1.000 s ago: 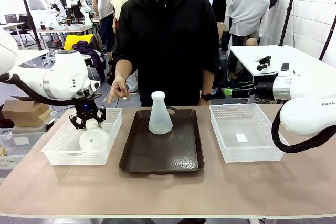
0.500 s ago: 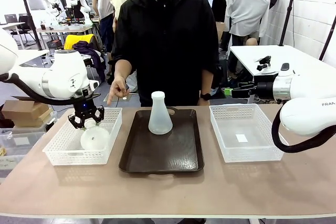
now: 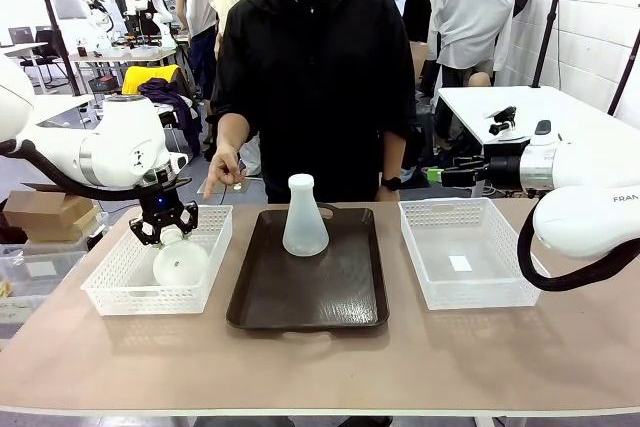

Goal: Prepare the laboratory tools.
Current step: Pick up the Big flask that the person points to, then place the picked Big flask upright in the Handle tray as directed by the person.

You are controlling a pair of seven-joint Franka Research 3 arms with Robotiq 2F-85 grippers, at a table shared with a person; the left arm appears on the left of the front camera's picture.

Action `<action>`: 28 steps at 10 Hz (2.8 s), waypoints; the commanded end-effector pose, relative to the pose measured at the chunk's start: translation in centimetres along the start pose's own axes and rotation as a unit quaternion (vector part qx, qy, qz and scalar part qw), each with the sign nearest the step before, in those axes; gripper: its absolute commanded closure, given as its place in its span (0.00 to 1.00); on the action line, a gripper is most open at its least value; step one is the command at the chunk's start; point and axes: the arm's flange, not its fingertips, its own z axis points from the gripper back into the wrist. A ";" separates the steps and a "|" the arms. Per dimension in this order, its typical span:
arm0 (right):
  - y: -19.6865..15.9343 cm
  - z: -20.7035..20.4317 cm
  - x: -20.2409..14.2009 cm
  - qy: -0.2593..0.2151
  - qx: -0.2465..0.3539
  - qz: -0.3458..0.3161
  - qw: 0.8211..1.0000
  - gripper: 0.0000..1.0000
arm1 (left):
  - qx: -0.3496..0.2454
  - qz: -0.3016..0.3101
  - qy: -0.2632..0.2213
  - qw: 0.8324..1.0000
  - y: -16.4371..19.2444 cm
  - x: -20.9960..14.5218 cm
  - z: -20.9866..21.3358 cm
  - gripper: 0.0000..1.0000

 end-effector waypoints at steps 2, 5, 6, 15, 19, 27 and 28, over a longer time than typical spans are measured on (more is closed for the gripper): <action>0.0 0.1 0.4 0.005 0.001 -0.001 1.000 0.00 | 0.000 -0.001 0.000 1.000 0.0 0.0 0.0 1.00; 0.0 0.1 0.4 0.005 0.001 -0.001 1.000 0.00 | 0.000 -0.001 0.000 1.000 0.0 0.0 0.0 1.00; 0.0 0.1 0.4 0.005 0.001 -0.001 1.000 0.00 | 0.000 -0.001 0.000 1.000 0.0 0.0 0.0 1.00; 0.0 0.1 0.4 0.005 0.001 -0.001 1.000 0.00 | 0.000 -0.001 0.000 1.000 0.0 0.0 0.0 1.00; 0.0 0.1 0.4 0.005 0.001 -0.001 1.000 0.00 | 0.000 -0.001 0.000 1.000 0.0 0.0 0.0 1.00; 0.0 0.1 0.4 0.005 0.001 -0.001 1.000 0.00 | 0.000 -0.001 0.000 1.000 0.0 0.0 0.0 1.00; 0.0 0.1 0.4 0.005 0.001 -0.001 1.000 0.00 | 0.000 -0.001 0.000 1.000 0.0 0.0 0.0 1.00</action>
